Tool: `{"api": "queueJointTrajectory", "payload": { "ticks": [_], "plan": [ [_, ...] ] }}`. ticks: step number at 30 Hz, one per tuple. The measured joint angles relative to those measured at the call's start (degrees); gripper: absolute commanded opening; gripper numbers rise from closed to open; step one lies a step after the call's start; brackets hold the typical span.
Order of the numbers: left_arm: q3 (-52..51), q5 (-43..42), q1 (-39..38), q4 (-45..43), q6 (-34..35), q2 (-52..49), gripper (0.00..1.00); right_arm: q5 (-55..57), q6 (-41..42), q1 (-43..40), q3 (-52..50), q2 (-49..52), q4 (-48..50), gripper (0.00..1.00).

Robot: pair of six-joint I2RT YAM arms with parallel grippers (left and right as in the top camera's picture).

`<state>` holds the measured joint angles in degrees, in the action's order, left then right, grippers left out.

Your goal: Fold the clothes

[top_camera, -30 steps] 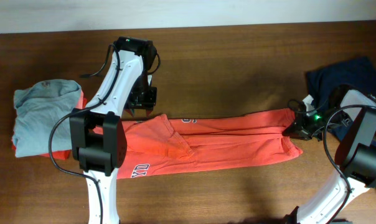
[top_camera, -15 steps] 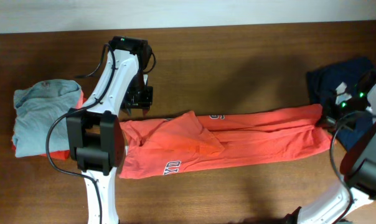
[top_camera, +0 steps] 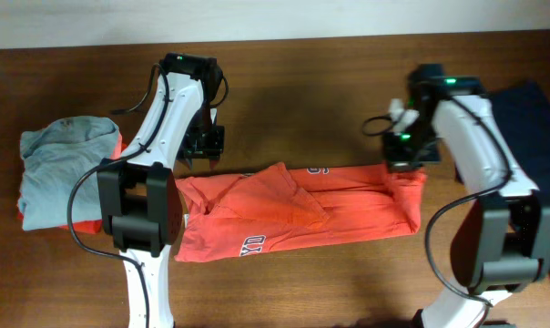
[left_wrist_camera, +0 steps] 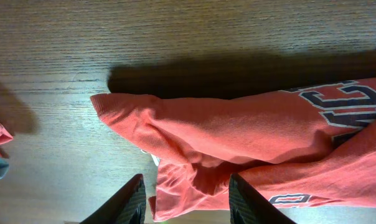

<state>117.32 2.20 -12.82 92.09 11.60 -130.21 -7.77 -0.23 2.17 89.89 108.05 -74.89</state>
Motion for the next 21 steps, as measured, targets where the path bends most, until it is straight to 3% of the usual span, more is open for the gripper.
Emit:
{"api": "queueJointTrajectory", "payload": {
  "ticks": [13, 21],
  "plan": [
    [0.00, 0.00, 0.00, -0.02, 0.00, 0.00, 0.43, 0.33, 5.81, 15.30, 0.00, 3.98, 1.81, 0.05],
    [0.00, 0.00, 0.00, -0.26, 0.00, 0.00, 0.44, 0.48, 6.51, 19.80, -0.04, 5.49, 2.23, 0.20]
  ]
}}
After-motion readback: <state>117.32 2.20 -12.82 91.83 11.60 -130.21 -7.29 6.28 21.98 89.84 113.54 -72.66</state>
